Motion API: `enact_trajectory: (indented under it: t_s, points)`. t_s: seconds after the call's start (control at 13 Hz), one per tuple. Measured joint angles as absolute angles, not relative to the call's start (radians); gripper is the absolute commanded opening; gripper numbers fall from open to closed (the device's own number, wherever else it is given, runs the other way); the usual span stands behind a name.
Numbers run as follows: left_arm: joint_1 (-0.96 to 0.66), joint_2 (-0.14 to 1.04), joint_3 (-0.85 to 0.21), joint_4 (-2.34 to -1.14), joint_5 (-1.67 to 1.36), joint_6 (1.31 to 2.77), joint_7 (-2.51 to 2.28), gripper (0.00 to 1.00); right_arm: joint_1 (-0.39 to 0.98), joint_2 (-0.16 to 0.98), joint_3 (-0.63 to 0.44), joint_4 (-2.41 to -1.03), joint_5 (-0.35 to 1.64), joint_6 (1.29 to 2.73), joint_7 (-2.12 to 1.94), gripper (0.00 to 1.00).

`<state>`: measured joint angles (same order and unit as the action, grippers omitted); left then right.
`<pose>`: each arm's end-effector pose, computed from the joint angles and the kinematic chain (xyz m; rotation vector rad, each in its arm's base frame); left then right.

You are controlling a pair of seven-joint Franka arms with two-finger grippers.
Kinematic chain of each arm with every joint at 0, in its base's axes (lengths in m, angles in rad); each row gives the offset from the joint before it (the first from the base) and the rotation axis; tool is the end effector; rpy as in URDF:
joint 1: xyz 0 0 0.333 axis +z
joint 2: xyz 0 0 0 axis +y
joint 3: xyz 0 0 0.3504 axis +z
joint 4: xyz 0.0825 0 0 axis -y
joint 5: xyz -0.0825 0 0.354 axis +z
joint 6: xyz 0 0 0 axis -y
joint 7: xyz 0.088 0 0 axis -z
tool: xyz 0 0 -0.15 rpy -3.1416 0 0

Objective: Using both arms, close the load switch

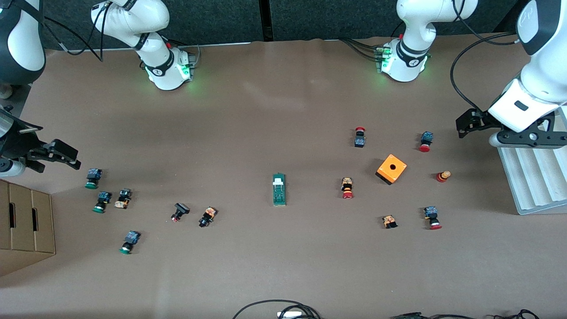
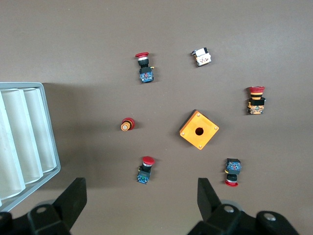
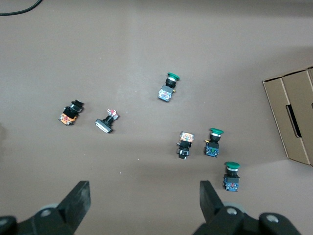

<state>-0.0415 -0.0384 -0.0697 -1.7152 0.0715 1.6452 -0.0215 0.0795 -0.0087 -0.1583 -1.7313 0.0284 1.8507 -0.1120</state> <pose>0.5109 -0.0474 0.5785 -3.0620 0.1472 0.0410 0.5469 -0.0401 0.5746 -3.1179 -0.0421 -0.2032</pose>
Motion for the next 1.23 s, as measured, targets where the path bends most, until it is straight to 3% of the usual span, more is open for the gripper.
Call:
enact_trajectory:
  t_s: [0.77, 1.23]
  points:
    - [-0.044, -0.038, -0.073, -1.715, 0.024, 1.645, -0.03, 1.0, 0.071, -0.004, -0.158, -1.732, 0.028, 1.878, -0.103, 1.0]
    - [-0.048, -0.038, -0.186, -1.714, 0.016, 1.648, -0.151, 1.0, 0.07, -0.001, -0.161, -1.732, 0.028, 1.88, -0.102, 1.0]
